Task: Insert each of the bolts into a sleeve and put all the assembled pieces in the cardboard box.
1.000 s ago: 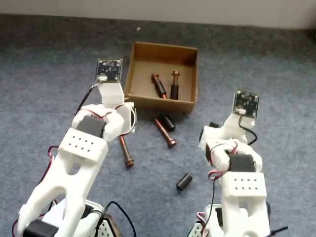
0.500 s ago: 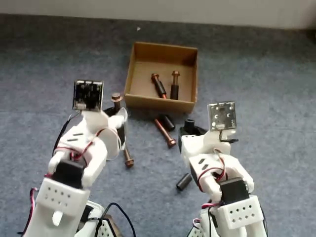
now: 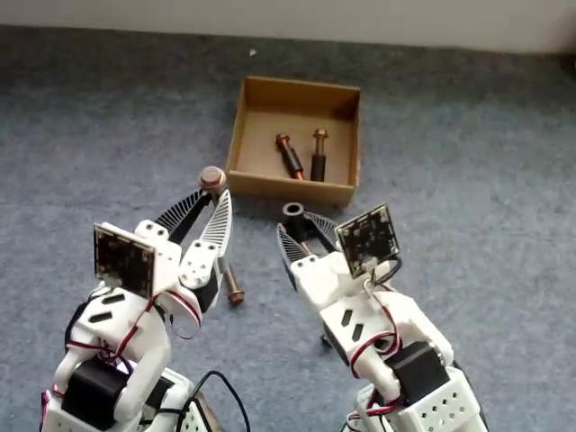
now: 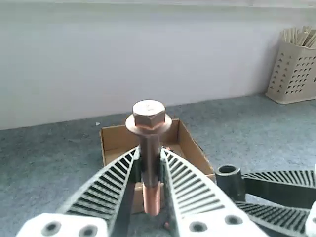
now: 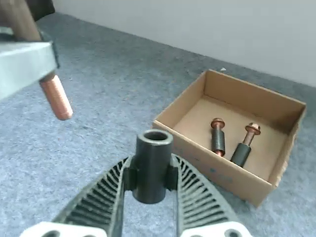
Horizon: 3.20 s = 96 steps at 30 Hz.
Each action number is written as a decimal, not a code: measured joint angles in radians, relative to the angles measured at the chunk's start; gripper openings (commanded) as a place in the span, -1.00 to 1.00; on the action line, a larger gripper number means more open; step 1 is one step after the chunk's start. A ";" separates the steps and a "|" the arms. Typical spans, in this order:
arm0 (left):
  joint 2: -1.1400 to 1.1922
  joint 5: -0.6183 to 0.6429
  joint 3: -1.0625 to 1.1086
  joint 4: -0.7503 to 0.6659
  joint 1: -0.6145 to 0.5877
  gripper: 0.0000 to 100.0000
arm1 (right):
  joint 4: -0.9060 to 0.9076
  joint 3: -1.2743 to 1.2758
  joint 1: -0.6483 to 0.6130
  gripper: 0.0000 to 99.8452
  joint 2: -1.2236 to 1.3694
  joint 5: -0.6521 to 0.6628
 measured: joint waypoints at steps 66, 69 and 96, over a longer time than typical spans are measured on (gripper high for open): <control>-0.100 -0.008 0.041 -0.035 0.195 -0.99 | -0.063 0.114 -0.201 -0.99 -0.196 0.187; -0.100 -0.008 0.041 -0.035 0.195 -0.99 | -0.063 0.114 -0.201 -0.99 -0.196 0.187; -0.112 -0.008 0.002 -0.021 0.201 -0.99 | -0.153 0.157 -0.196 -0.99 -0.199 0.187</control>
